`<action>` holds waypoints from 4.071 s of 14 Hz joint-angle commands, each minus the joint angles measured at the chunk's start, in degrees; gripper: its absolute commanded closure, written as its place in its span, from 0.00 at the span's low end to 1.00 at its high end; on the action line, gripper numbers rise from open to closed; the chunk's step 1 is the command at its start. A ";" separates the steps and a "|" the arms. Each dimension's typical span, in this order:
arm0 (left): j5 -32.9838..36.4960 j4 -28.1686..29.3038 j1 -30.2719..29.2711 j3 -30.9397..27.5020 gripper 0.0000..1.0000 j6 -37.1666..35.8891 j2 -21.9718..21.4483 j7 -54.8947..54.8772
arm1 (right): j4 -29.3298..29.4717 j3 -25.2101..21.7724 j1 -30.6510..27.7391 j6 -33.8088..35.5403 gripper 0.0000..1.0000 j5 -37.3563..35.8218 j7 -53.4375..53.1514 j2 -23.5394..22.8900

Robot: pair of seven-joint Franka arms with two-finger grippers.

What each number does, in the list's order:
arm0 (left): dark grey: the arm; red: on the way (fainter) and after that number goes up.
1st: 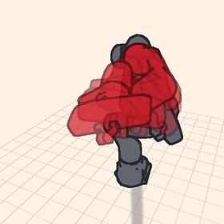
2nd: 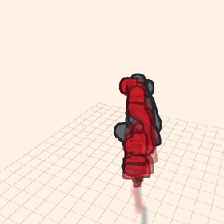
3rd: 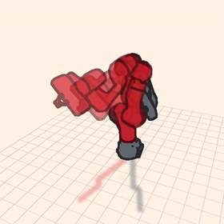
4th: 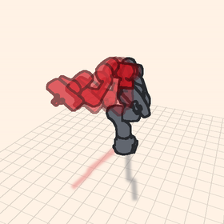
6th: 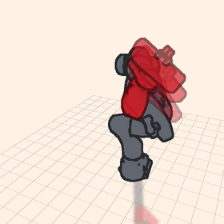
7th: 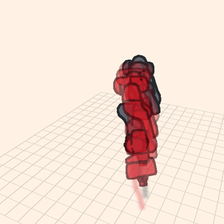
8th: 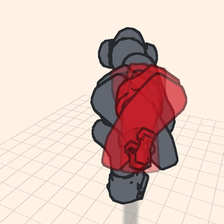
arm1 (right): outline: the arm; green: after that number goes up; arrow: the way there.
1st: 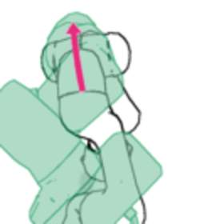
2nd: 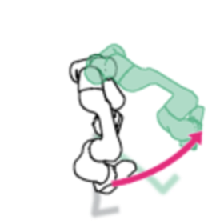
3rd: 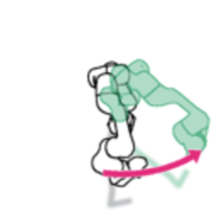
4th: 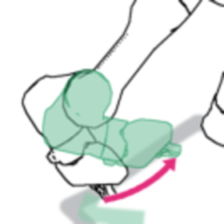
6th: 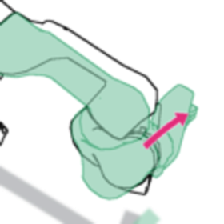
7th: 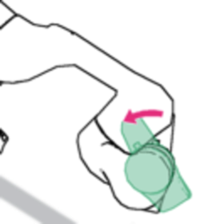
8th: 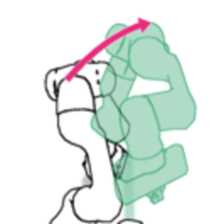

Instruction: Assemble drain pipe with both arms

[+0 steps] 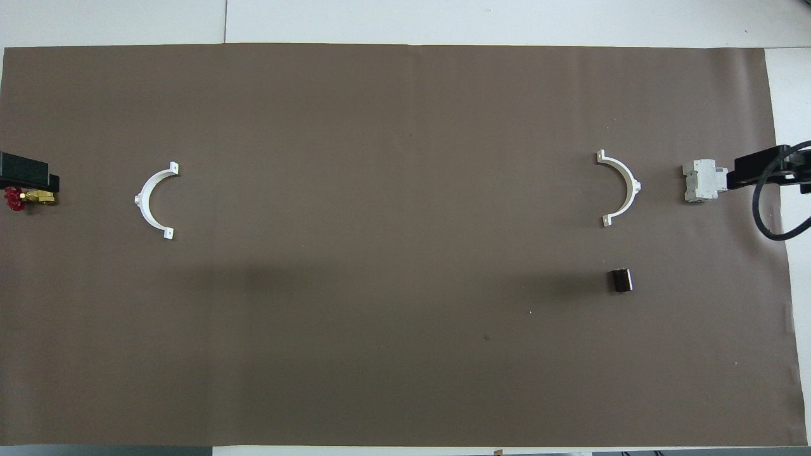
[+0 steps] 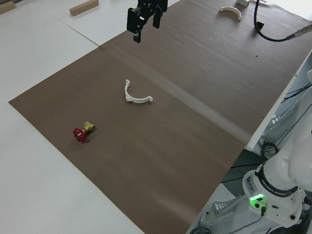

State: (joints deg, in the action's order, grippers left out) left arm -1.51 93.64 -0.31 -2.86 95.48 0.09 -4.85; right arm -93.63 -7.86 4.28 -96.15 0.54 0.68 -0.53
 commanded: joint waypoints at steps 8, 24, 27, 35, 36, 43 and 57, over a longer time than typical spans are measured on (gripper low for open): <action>-0.42 1.99 0.31 -0.22 0.00 0.50 -1.76 0.01 | -13.60 0.30 -0.15 -29.88 0.03 0.33 6.88 -11.76; -0.34 2.60 0.57 -0.13 0.00 -0.39 -2.20 0.10 | -18.60 0.30 -2.43 -40.35 0.47 5.43 16.89 -20.22; -0.25 3.48 0.57 -0.13 0.00 1.98 -2.20 -0.25 | -18.95 0.30 -2.43 -40.35 0.48 5.43 16.98 -20.13; -0.16 13.58 0.04 -0.13 0.00 15.42 -1.51 -0.34 | -19.49 0.30 -2.26 -40.61 0.91 5.43 16.90 -20.30; -0.16 14.98 0.04 -0.04 0.00 17.96 -0.89 -0.34 | -19.05 0.30 -2.17 -40.09 0.97 5.43 16.81 -20.30; -0.16 23.43 -0.83 -0.13 0.00 34.06 5.96 -0.43 | -3.25 1.27 5.46 -22.27 0.99 4.47 1.29 -20.56; -0.07 24.22 -1.98 -0.13 0.55 46.47 17.13 -2.80 | 8.02 1.71 28.33 -20.75 0.99 3.59 -29.86 -29.61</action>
State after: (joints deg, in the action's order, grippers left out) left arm -1.50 117.43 -1.96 -3.02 141.74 17.76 -6.60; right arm -89.18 -6.29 32.81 -117.19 4.60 -29.12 -27.24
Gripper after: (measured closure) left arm 0.159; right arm 0.793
